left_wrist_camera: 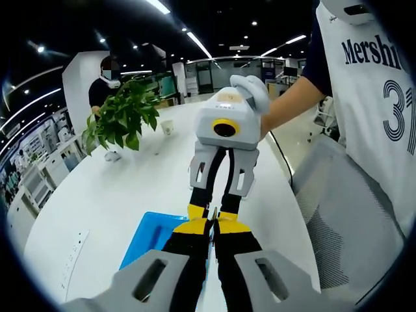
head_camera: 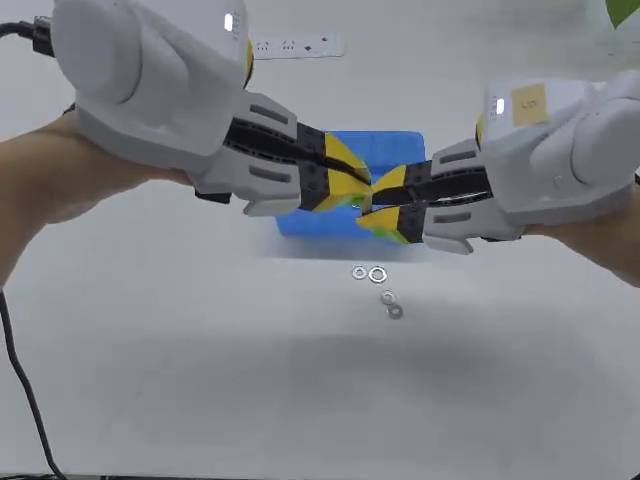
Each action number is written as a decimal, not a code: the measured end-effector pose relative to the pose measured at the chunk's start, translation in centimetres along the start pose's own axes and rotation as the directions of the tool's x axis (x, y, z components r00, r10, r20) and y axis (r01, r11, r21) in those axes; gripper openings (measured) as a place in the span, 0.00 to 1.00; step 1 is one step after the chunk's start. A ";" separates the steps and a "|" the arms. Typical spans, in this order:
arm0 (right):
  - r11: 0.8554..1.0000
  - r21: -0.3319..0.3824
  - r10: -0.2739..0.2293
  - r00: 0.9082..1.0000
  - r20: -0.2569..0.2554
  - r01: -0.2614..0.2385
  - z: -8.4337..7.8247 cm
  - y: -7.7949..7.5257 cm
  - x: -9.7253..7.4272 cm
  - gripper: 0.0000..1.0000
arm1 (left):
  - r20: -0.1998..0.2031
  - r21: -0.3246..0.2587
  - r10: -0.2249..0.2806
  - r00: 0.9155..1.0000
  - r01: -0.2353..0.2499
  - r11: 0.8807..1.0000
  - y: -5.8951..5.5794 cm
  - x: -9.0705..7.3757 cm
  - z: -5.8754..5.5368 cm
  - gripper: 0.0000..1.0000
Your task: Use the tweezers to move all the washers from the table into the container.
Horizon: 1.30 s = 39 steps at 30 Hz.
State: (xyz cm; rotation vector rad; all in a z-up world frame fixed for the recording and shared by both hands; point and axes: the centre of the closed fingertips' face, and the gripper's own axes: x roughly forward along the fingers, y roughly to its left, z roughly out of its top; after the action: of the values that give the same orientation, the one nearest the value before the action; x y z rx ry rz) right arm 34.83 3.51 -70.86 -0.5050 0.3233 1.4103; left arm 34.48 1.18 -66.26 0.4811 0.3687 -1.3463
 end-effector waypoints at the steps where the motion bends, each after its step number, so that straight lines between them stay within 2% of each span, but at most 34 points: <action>1: 1.000 0.001 0.001 1.000 -0.003 -0.001 -0.1 0.2 0.0 0.12 | 0.001 -0.002 -0.002 1.000 0.002 1.000 -0.1 0.1 -0.1 0.06; 9: 1.000 0.025 0.009 1.000 -0.011 -0.009 -0.8 1.8 0.0 0.12 | 0.010 -0.026 -0.015 1.000 0.016 1.000 -2.3 0.4 0.1 0.06; 20: 0.998 0.050 0.039 0.999 -0.033 -0.037 -1.9 3.7 0.4 0.11 | 0.015 -0.067 -0.038 0.999 0.039 0.997 -4.0 0.6 -1.0 0.07; 23: 0.997 0.058 0.062 0.997 -0.038 -0.059 -2.3 4.3 0.7 0.11 | 0.013 -0.075 -0.046 0.999 0.047 0.996 -4.6 0.7 -1.4 0.06; 32: 0.995 0.070 0.073 0.996 -0.049 -0.069 -3.1 4.5 1.4 0.11 | 0.021 -0.106 -0.042 0.999 0.044 0.993 -4.5 0.8 -2.5 0.06; 39: 0.996 0.073 0.051 0.998 -0.044 -0.048 -3.3 3.4 1.8 0.11 | 0.027 -0.112 -0.030 0.999 0.033 0.993 -3.3 0.9 -2.9 0.07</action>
State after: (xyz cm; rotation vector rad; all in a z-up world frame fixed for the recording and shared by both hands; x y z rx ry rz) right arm 32.03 3.60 -75.05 -0.4731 0.4246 1.4315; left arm 31.45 1.50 -69.57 0.3656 0.4302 -1.3534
